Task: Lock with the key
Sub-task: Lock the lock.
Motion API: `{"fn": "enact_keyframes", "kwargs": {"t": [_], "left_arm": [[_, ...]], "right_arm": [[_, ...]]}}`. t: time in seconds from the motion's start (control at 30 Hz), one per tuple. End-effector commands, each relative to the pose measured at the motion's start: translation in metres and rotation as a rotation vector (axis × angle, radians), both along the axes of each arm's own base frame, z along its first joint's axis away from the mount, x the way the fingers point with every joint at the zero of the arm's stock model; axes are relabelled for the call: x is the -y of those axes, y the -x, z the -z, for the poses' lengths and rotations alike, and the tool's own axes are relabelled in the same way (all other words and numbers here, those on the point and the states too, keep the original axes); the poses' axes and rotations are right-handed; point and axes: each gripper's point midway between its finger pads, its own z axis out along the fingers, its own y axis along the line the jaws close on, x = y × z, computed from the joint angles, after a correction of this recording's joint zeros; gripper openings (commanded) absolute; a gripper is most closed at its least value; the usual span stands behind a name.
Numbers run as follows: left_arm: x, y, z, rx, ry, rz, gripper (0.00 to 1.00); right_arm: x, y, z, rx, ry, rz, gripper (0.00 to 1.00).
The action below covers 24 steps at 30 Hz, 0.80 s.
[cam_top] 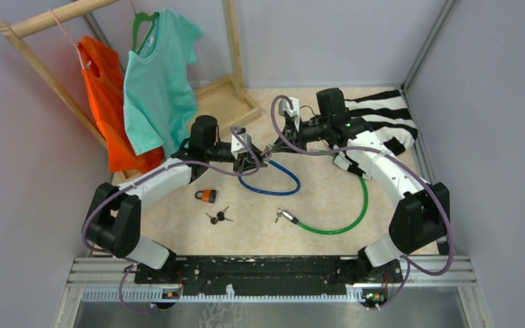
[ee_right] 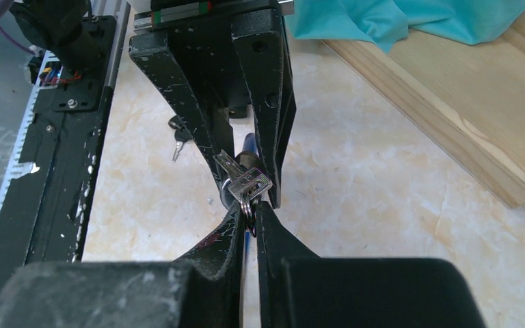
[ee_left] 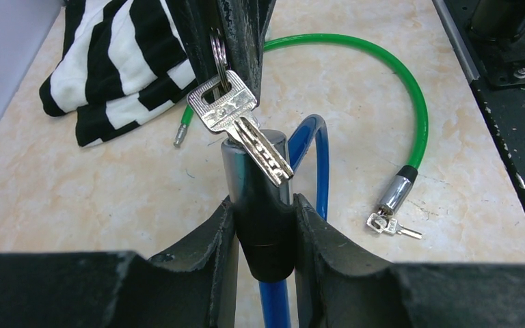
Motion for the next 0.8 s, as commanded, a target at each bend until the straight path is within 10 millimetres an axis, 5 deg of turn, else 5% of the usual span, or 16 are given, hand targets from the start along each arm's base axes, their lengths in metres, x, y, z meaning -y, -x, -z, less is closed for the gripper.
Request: {"fn": "enact_keyframes", "kwargs": {"t": [0.0,0.33,0.6,0.77], "left_arm": [[-0.002,0.028,0.016,-0.091,-0.027,0.063,0.00],[-0.004,0.005,0.012,-0.073,-0.044,-0.066,0.00],[-0.002,0.018,0.009,-0.096,-0.037,0.016,0.00],[-0.003,0.012,0.011,-0.078,-0.048,-0.022,0.00]], "right_arm": [[0.012,-0.033,-0.045,0.201,-0.045,0.116,0.00],[0.013,-0.030,-0.047,0.069,-0.039,0.169,0.00],[0.018,-0.021,-0.037,0.260,-0.024,0.086,0.00],[0.016,-0.028,-0.042,0.188,-0.032,0.130,0.00]]}}
